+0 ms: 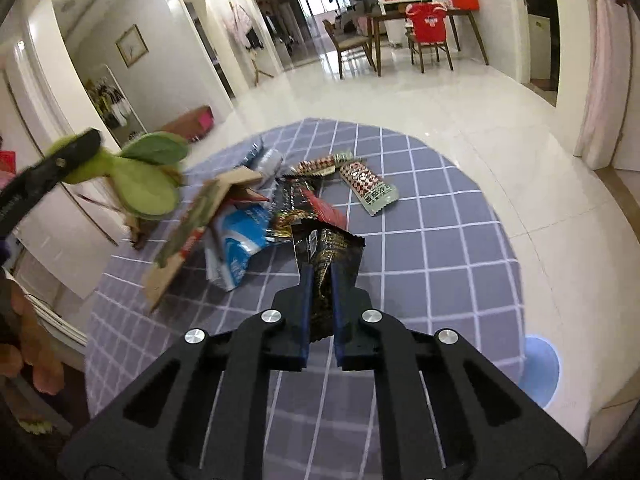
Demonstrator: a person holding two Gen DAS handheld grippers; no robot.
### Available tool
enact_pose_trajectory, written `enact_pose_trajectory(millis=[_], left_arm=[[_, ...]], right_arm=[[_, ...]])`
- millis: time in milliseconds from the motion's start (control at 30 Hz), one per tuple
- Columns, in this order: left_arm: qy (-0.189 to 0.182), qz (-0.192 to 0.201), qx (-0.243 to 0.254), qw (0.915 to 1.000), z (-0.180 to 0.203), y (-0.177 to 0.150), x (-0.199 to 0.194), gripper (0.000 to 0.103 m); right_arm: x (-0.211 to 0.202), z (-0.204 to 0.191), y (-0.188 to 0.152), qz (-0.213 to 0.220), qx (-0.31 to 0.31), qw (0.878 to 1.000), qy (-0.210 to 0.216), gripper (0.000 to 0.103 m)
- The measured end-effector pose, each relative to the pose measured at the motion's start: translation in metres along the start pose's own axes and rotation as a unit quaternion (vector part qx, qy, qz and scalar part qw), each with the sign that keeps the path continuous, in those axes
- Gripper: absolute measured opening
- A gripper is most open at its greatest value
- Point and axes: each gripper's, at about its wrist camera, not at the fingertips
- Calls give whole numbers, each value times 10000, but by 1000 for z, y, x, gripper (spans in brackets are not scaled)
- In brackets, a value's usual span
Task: Collect trash
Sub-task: 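Carry the sprig and dark wrapper to the blue bin and release both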
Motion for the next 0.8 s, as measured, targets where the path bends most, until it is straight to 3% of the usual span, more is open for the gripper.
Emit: enact_pose_trajectory(millis=[167,233,300,467,633,667,767,800], left_arm=[[-148,48,192,9997,38,6,-23,3],[-218,43,219,9995,50,5,-29,3],[-233,37,281,9993,59,1,-36,3],[-327,-193,290,9989,66,-15,-39,3],[-417,-556,298,9971,70,-45,-29,3],[-435,-610,309,9967,71,-50,-27,3],[-517,-747,315,9954,74,-62,-22,3],[-550,-775,321,9950,75,-65,-21,3]], right_arm=[[-36,9,-4,129,146,9993,319,8],[-42,12,-6,123,193,9988,442,0],[-49,15,-10,77,255,9983,528,0],[-36,25,-27,-213,209,9995,97,1],[-30,26,-52,-148,-99,9984,-535,2],[-30,27,-55,-128,-144,9981,-590,7],[-35,34,-66,-96,-379,9958,-833,75],[-43,36,-72,16,-404,9958,-819,75]])
Point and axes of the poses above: each gripper's, at about its wrist camera, not at the fingertips, and x roughly the way its jaws point, z to its right, y to its top, and after that the axes turned 14 degrees about x, right-handed
